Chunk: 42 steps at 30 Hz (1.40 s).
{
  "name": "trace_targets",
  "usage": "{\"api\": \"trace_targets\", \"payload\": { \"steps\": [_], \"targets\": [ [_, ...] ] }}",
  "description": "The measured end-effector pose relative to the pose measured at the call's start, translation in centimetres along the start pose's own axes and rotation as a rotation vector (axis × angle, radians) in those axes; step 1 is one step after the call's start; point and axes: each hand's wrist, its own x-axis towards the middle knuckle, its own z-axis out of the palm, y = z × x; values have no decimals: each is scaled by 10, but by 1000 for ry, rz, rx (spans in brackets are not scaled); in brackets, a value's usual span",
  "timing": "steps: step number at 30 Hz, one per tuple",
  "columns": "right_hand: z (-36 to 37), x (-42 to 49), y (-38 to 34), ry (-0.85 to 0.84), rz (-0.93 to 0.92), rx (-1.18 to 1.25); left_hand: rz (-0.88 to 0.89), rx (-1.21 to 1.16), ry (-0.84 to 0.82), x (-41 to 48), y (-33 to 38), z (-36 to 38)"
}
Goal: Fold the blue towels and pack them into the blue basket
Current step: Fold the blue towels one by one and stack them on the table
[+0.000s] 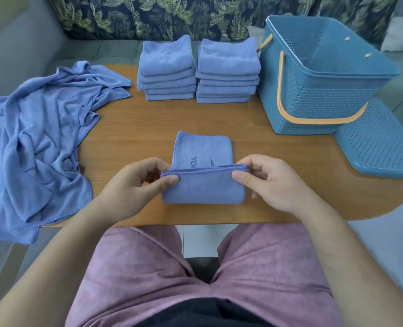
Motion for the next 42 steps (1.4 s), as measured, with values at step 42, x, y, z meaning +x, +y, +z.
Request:
{"api": "trace_targets", "payload": {
  "steps": [42],
  "targets": [
    [55,75,-3,432,119,-32,-131,157,400,86,-3,34]
  ]
}}
